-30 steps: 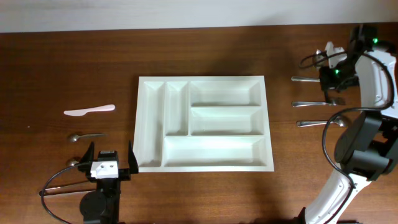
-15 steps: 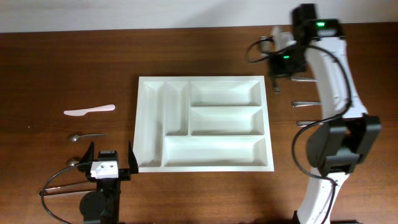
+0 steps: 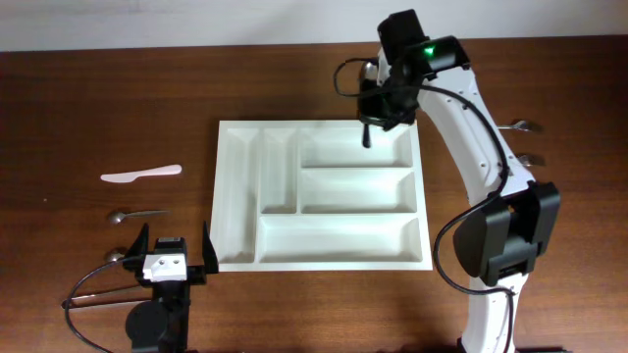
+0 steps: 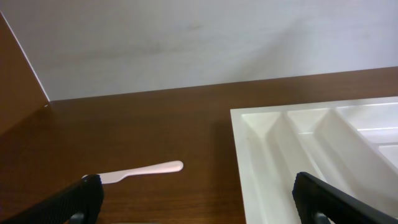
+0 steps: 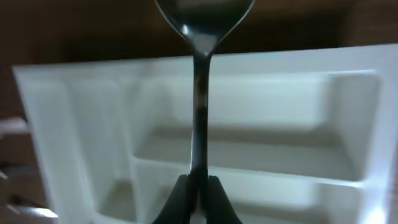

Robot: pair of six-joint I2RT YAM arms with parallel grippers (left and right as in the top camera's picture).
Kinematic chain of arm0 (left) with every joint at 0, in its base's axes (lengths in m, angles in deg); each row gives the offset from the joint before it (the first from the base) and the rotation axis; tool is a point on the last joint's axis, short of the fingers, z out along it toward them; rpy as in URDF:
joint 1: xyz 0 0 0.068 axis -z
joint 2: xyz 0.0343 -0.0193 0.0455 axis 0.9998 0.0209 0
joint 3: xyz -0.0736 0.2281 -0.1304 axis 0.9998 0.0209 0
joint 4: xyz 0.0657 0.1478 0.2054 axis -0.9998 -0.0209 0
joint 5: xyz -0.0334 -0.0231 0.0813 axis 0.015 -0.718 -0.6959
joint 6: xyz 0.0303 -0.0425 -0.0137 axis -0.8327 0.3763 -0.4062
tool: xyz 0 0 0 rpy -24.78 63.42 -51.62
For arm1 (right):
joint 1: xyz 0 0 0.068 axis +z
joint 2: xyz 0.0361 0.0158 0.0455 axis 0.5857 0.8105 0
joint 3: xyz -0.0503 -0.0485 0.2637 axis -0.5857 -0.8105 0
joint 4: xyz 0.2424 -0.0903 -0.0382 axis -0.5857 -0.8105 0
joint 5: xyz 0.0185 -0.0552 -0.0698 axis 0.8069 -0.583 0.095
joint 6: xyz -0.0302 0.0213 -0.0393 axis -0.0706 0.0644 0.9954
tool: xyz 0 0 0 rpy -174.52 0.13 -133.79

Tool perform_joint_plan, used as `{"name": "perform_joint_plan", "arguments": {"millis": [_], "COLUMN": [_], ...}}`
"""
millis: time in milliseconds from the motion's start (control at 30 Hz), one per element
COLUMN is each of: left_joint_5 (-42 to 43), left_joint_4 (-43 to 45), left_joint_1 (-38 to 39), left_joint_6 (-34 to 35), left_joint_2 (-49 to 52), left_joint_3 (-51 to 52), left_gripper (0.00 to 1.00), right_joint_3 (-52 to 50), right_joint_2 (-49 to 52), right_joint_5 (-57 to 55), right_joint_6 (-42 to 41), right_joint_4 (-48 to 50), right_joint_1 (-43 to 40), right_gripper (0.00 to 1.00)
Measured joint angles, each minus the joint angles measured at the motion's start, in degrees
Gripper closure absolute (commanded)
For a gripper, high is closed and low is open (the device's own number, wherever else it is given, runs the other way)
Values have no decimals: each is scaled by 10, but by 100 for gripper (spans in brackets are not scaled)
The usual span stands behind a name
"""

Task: Pack container
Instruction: 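Carry the spoon left and release it in the tray's upper-right compartment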

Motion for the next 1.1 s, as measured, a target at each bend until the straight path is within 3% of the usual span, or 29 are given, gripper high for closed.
{"name": "perform_joint_plan", "arguments": {"millis": [500, 700, 933, 1000, 1100], "left_joint_5": [0, 0, 0, 0, 0], "left_joint_4": [0, 0, 0, 0, 0], "left_joint_1": [0, 0, 0, 0, 0], "left_joint_6": [0, 0, 0, 0, 0], "left_joint_2": [0, 0, 0, 0, 0], "left_joint_3": [0, 0, 0, 0, 0], "left_gripper": [1, 1, 1, 1, 1], "right_joint_3": [-80, -120, -150, -150, -150], "right_joint_2": [0, 0, 0, 0, 0], "right_joint_5": [-74, -78, -78, -78, -80], "right_joint_6": [-578, -665, -726, -734, -739], "right_joint_4": [41, 113, 119, 125, 137], "right_joint_1": [28, 34, 49, 50, 50], "right_gripper": [88, 85, 80, 71, 48]}}
